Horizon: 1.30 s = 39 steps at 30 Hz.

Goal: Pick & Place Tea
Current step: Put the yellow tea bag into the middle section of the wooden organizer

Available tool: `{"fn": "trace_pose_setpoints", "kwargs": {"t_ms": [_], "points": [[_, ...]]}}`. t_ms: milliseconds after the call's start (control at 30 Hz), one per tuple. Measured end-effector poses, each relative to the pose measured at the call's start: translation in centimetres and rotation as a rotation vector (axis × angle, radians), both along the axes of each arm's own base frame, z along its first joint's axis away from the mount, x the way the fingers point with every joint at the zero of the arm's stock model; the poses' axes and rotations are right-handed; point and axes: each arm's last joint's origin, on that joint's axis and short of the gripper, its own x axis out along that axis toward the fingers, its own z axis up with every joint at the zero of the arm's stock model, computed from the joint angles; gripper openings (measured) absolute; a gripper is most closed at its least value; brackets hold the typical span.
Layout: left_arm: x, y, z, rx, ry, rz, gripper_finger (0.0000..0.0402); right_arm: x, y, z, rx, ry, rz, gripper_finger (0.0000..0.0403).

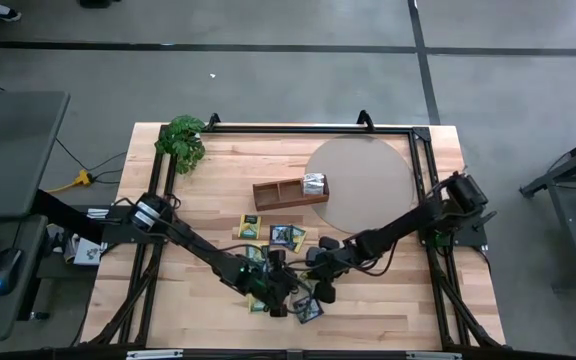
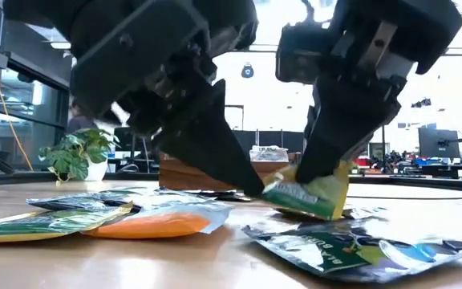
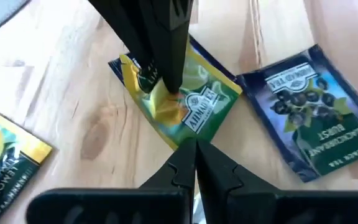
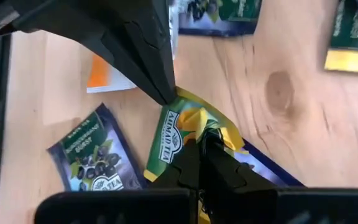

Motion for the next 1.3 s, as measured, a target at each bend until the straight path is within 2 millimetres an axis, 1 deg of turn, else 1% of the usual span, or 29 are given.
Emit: {"fn": "trace_pose_setpoints", "kwargs": {"t_ms": [233, 300, 367, 433, 533, 600, 667, 733, 800, 900, 1000, 1133, 1300], "points": [[0.0, 0.2, 0.2, 0.054, -0.025, 0.055, 0.0012, -0.7, -0.4, 2.1, -0.037, -0.025, -0.009, 0.0], [-0.4, 0.4, 0.4, 0.067, -0.035, 0.068, 0.0012, -1.0, -0.6, 2.6, -0.06, -0.022, -0.016, 0.0], [-1.3, 0.7, 0.9, 0.08, -0.044, 0.078, 0.0012, -1.4, -0.8, 3.1, -0.078, -0.02, -0.023, 0.0], [-2.0, 1.0, 0.9, 0.046, -0.08, 0.091, 0.0012, -1.5, -0.9, 3.8, -0.084, -0.037, -0.027, 0.0], [-4.4, 2.1, 0.4, 0.036, -0.1, 0.117, 0.0012, -1.8, -1.1, 4.5, -0.112, -0.051, -0.021, 0.0], [-5.5, 2.7, 0.6, -0.032, -0.191, 0.128, 0.0012, -2.1, -1.2, 4.9, -0.142, -0.058, -0.018, 0.0], [-6.8, 3.5, 0.3, -0.081, -0.265, 0.127, 0.0012, -2.2, -1.7, 5.4, -0.185, -0.07, -0.012, 0.0], [-8.2, 4.0, -0.1, -0.121, -0.327, 0.106, 0.0012, -2.3, -2.5, 5.8, -0.226, -0.072, -0.009, 0.0], [-9.0, 4.5, 0.0, -0.17, -0.418, 0.081, 0.0012, -2.2, -3.5, 6.2, -0.255, -0.082, -0.008, 0.0], [-10.3, 5.3, -0.5, -0.182, -0.5, 0.059, 0.0012, -2.0, -5.5, 6.8, -0.293, -0.087, 0.001, 0.0], [-11.1, 5.8, -0.3, -0.213, -0.589, 0.046, 0.0012, -1.5, -7.6, 7.3, -0.339, -0.086, 0.008, 0.0], [-12.0, 6.3, -0.7, -0.197, -0.608, 0.032, 0.0012, -0.5, -10.2, 9.0, -0.415, -0.074, 0.02, 0.0], [-12.4, 6.5, -0.9, -0.184, -0.607, 0.025, 0.0012, 0.4, -13.1, 11.9, -0.535, -0.086, 0.062, 0.0]]}}
